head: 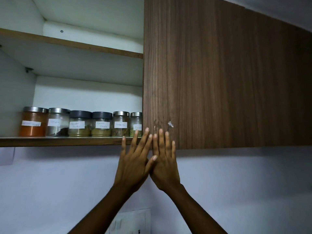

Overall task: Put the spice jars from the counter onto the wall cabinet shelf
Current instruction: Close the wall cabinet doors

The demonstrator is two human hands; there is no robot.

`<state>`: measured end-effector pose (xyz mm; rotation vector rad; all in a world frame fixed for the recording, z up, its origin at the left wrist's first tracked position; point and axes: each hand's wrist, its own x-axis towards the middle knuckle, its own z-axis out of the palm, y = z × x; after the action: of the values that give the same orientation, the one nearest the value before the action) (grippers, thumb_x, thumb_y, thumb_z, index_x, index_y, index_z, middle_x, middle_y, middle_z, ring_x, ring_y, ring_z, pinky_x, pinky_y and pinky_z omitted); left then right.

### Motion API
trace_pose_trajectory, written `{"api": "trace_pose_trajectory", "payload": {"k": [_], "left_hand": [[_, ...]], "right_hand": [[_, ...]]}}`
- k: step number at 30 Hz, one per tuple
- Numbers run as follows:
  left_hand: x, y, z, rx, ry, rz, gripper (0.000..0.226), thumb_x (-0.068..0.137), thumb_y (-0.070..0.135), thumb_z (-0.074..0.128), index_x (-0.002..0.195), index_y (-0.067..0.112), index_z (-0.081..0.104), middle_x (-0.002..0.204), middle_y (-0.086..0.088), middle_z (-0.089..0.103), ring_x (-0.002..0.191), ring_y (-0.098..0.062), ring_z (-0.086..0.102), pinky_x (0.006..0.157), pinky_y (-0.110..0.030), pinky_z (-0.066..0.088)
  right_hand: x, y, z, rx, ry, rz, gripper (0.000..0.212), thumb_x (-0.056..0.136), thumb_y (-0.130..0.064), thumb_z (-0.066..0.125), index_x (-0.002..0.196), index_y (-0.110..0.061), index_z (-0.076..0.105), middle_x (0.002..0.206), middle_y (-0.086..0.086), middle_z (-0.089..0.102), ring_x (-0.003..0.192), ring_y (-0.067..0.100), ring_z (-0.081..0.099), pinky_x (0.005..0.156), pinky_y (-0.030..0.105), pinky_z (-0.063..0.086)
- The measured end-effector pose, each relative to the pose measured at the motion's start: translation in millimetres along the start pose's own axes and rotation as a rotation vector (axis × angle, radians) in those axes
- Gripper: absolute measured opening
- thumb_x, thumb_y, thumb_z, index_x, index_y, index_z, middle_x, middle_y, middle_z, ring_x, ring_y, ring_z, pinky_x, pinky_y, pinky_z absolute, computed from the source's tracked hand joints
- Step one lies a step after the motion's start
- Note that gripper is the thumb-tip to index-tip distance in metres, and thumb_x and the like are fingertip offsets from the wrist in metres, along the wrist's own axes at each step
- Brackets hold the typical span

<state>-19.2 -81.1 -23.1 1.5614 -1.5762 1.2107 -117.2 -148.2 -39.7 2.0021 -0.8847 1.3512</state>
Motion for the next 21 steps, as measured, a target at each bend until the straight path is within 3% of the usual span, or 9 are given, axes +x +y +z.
{"api": "trace_pose_trajectory", "payload": {"k": [2, 6, 8, 11, 13, 15, 18, 21], "left_hand": [[1, -5, -2, 0.086, -0.058, 0.026, 0.068, 0.094, 0.056, 0.003, 0.146, 0.016, 0.019, 0.156, -0.005, 0.016, 0.143, -0.030, 0.012, 0.112, -0.053, 0.002], [1, -6, -17, 0.209, -0.140, 0.078, 0.073, 0.091, 0.061, 0.010, 0.147, 0.015, 0.020, 0.156, -0.005, 0.014, 0.144, -0.029, 0.011, 0.112, -0.055, 0.002], [-2, -9, -27, 0.279, -0.196, 0.106, 0.074, 0.090, 0.060, 0.010, 0.149, 0.017, 0.015, 0.158, -0.003, 0.007, 0.145, -0.027, 0.002, 0.113, -0.057, -0.003], [-11, -14, -45, 0.381, -0.268, 0.181, 0.070, 0.093, 0.058, 0.012, 0.150, 0.019, 0.003, 0.158, -0.002, -0.009, 0.143, -0.026, -0.017, 0.111, -0.056, -0.020], [-19, -17, -58, 0.400, -0.287, 0.206, 0.067, 0.096, 0.052, 0.021, 0.150, 0.019, 0.003, 0.158, -0.003, -0.012, 0.142, -0.027, -0.021, 0.108, -0.052, -0.025], [-28, -20, -77, 0.391, -0.287, 0.221, 0.063, 0.097, 0.045, 0.028, 0.150, 0.018, 0.009, 0.159, -0.005, -0.005, 0.144, -0.028, -0.017, 0.111, -0.051, -0.021], [-35, -24, -110, 0.338, -0.254, 0.223, 0.054, 0.096, 0.036, 0.034, 0.147, 0.018, 0.025, 0.158, -0.005, 0.016, 0.147, -0.027, -0.002, 0.116, -0.048, -0.010], [-43, -26, -150, 0.272, -0.206, 0.190, 0.046, 0.093, 0.029, 0.040, 0.138, 0.019, 0.042, 0.147, -0.005, 0.040, 0.142, -0.025, 0.023, 0.117, -0.045, 0.003]], "right_hand": [[2, 2, -3, 0.027, -0.017, -0.013, 0.075, 0.086, -0.048, 0.034, 0.146, -0.003, 0.020, 0.154, 0.018, 0.018, 0.141, 0.036, 0.020, 0.116, 0.051, 0.013], [3, 3, -8, 0.020, -0.090, -0.025, 0.092, 0.078, -0.056, 0.055, 0.146, -0.004, 0.020, 0.154, 0.019, 0.018, 0.141, 0.038, 0.017, 0.111, 0.054, 0.018], [3, 5, -10, 0.029, -0.124, -0.033, 0.097, 0.078, -0.054, 0.057, 0.147, -0.005, 0.010, 0.155, 0.019, 0.007, 0.142, 0.039, 0.007, 0.113, 0.053, 0.011], [6, 5, -17, 0.052, -0.232, -0.044, 0.104, 0.082, -0.046, 0.057, 0.143, -0.010, -0.019, 0.151, 0.012, -0.026, 0.139, 0.033, -0.024, 0.114, 0.047, -0.011], [6, 1, -26, 0.054, -0.268, -0.004, 0.102, 0.083, -0.035, 0.057, 0.143, -0.011, -0.022, 0.151, 0.010, -0.030, 0.138, 0.030, -0.029, 0.113, 0.046, -0.013], [2, -9, -42, 0.087, -0.278, 0.036, 0.091, 0.083, -0.026, 0.053, 0.148, -0.013, -0.010, 0.157, 0.009, -0.019, 0.144, 0.029, -0.018, 0.115, 0.048, -0.006], [-5, -28, -68, 0.152, -0.215, 0.034, 0.070, 0.083, -0.017, 0.048, 0.148, -0.014, 0.021, 0.157, 0.008, 0.015, 0.144, 0.026, 0.016, 0.116, 0.047, 0.010], [-8, -55, -97, 0.209, -0.072, -0.006, 0.049, 0.080, -0.011, 0.051, 0.128, -0.008, 0.052, 0.133, 0.011, 0.054, 0.123, 0.028, 0.049, 0.107, 0.044, 0.029]]}}
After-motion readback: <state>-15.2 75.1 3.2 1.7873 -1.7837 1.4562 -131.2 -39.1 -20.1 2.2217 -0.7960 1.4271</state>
